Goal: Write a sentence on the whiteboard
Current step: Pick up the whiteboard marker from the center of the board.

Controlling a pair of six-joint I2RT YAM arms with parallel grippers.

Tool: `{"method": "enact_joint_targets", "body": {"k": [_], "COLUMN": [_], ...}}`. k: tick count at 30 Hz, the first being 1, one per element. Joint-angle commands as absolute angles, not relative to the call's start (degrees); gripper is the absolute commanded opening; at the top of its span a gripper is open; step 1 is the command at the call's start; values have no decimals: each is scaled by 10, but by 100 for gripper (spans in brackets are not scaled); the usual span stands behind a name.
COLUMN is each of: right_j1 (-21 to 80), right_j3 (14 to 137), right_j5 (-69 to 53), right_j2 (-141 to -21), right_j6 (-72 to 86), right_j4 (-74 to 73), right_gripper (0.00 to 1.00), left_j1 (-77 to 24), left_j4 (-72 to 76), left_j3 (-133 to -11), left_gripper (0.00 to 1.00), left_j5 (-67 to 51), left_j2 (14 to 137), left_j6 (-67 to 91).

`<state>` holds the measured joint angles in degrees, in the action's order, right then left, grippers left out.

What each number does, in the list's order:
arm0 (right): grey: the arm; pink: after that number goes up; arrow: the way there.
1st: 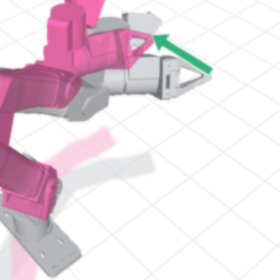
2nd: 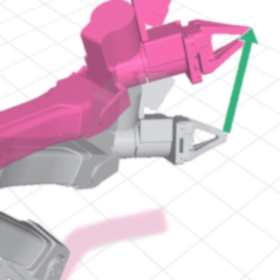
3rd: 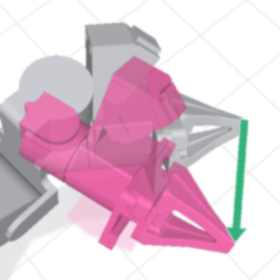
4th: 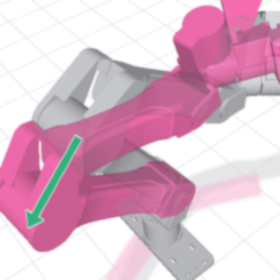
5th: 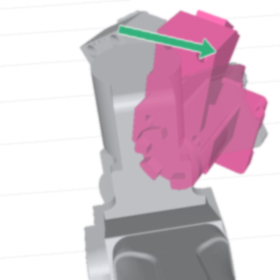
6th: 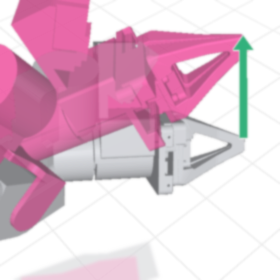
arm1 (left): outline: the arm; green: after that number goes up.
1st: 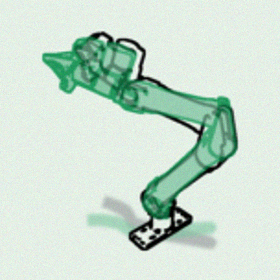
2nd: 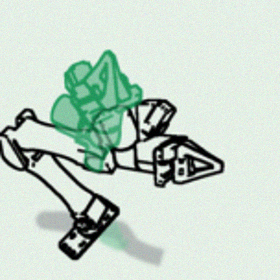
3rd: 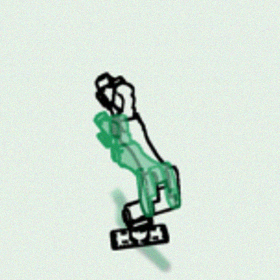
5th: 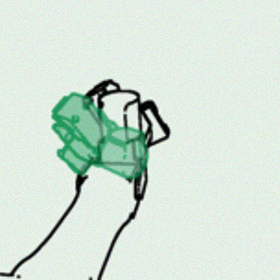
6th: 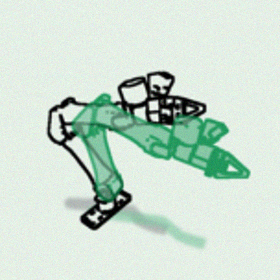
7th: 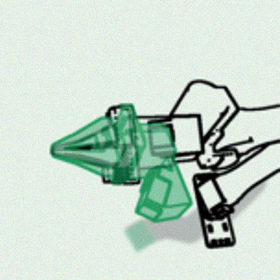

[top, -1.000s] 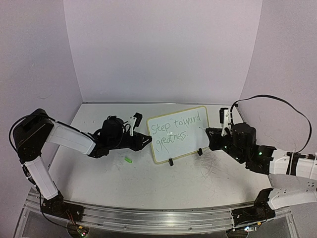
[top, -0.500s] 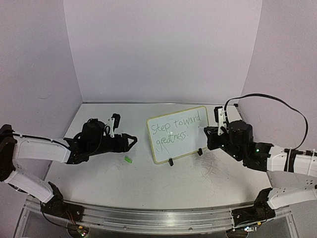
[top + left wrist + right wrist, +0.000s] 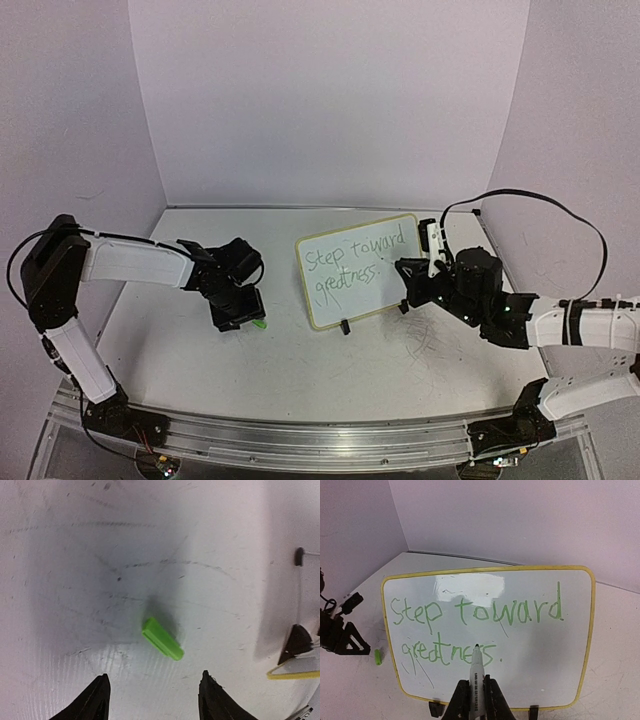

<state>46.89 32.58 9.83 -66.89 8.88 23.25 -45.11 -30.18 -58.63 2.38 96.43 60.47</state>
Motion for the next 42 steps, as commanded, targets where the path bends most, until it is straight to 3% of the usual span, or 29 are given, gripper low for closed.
{"method": "enact_joint_targets", "body": {"k": [1,4,17,24,34,42], "right_j1": [467,467,467,467,467,481], "right_j3": [300,290,263,264,270,315], "right_j5": [81,82,93,92,80,-28], "right_j2": [-643,-635,-624,-627,-625,-667], "right_j6": [103,105,102,102,108,109], "right_j4": [287,293,315,320,316,315], "right_gripper": [0,0,0,0,0,0], "left_j1": [-454,-452,-431,-430,-423,-419], "left_j4": [-369,-370,-378,-384,-386,-267], "left_j3": [-649,-664,-686,-693,-663,-604], "left_gripper": [60,55,51,35,1,0], "left_j5": [49,39,32,2,7,34], "left_j2": [1007,1042,1096,1128,1104,943], "left_j6": [684,721,794,804,783,713]}}
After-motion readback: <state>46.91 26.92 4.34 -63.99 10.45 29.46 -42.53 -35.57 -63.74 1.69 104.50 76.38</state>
